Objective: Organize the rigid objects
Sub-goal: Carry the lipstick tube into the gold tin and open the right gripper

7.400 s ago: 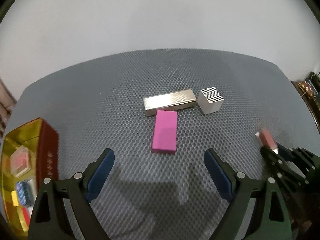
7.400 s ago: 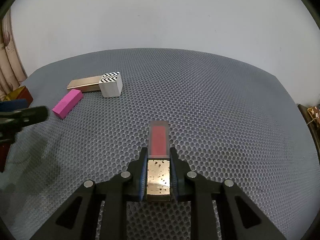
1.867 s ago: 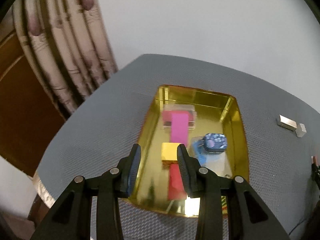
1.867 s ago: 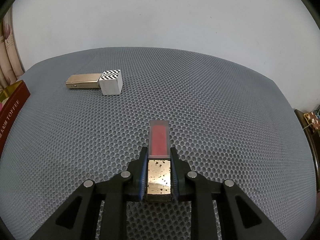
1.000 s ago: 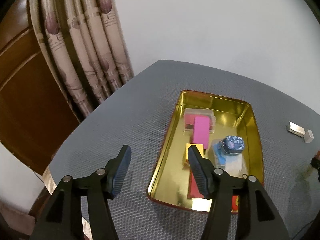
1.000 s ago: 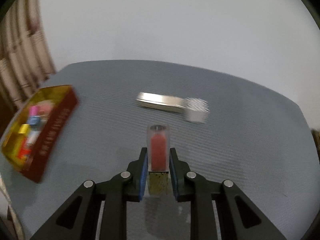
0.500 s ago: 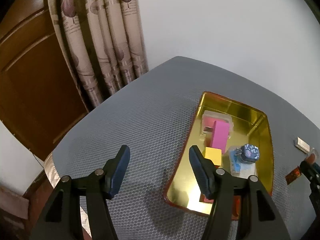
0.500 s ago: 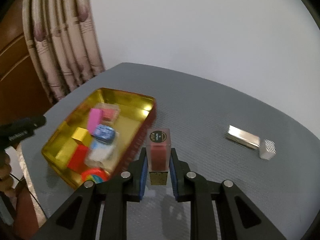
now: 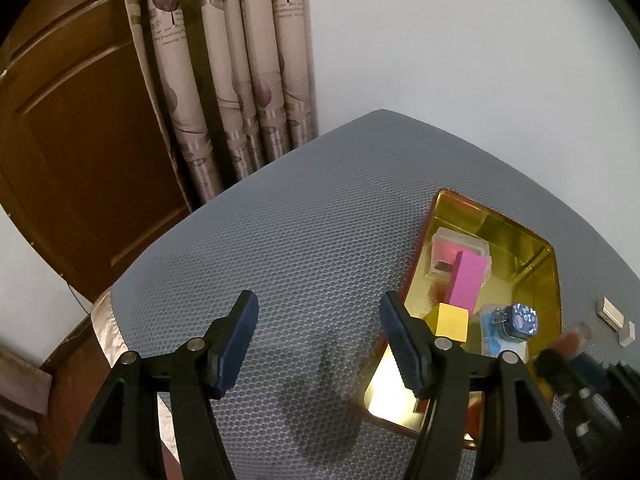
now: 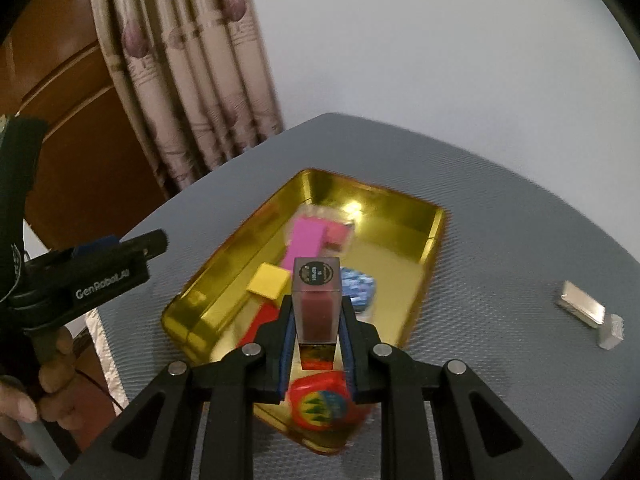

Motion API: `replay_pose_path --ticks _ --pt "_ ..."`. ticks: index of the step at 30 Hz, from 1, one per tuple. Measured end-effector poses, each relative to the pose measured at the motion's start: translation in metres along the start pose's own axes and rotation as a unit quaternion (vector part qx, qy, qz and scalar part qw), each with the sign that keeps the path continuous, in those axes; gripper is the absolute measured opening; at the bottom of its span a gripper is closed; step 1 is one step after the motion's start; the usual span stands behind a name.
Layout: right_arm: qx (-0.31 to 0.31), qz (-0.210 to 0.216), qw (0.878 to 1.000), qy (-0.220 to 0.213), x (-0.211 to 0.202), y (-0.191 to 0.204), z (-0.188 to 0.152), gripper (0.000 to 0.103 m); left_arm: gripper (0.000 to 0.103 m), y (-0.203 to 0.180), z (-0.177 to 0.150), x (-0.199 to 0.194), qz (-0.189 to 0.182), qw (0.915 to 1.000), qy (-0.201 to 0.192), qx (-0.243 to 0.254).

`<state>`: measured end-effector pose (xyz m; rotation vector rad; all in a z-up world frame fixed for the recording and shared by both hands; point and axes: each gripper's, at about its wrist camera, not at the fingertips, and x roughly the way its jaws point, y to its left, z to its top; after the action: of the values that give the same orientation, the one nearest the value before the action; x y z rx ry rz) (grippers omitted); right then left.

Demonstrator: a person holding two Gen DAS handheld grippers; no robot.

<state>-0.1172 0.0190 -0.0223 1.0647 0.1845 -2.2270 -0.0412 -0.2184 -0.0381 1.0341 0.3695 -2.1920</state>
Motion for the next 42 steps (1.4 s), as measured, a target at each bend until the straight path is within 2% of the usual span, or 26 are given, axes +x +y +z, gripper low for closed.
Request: replay_pose_path --ticks 8,27,29,31,33,37,42 --pt "-0.018 0.021 0.999 0.026 0.024 0.03 -0.004 0.02 0.061 0.002 -0.001 0.001 0.003 1.0 0.004 -0.004" --pt "-0.002 -0.005 1.0 0.031 0.054 0.02 0.009 0.022 0.062 0.004 0.0 0.003 0.003 0.9999 0.011 -0.011" --pt "-0.003 -0.008 1.0 0.029 0.054 0.019 0.009 0.025 0.062 0.002 0.0 0.003 0.004 0.9999 0.012 -0.009" --pt "-0.001 -0.011 1.0 0.02 0.05 0.018 0.01 0.036 0.062 0.0 -0.001 0.003 0.003 0.9999 0.012 -0.005" --pt "0.007 -0.012 1.0 0.01 0.043 0.013 0.01 0.04 0.063 -0.001 -0.002 0.002 0.006 0.9999 0.011 -0.003" --pt "0.021 -0.027 0.999 -0.011 0.025 -0.002 0.008 0.042 0.063 0.0 -0.002 0.003 0.007 0.9999 0.011 0.001" --pt "0.049 -0.081 0.995 -0.022 0.006 -0.047 -0.004 0.046 0.063 -0.003 -0.003 0.003 0.008 0.9999 0.01 0.008"
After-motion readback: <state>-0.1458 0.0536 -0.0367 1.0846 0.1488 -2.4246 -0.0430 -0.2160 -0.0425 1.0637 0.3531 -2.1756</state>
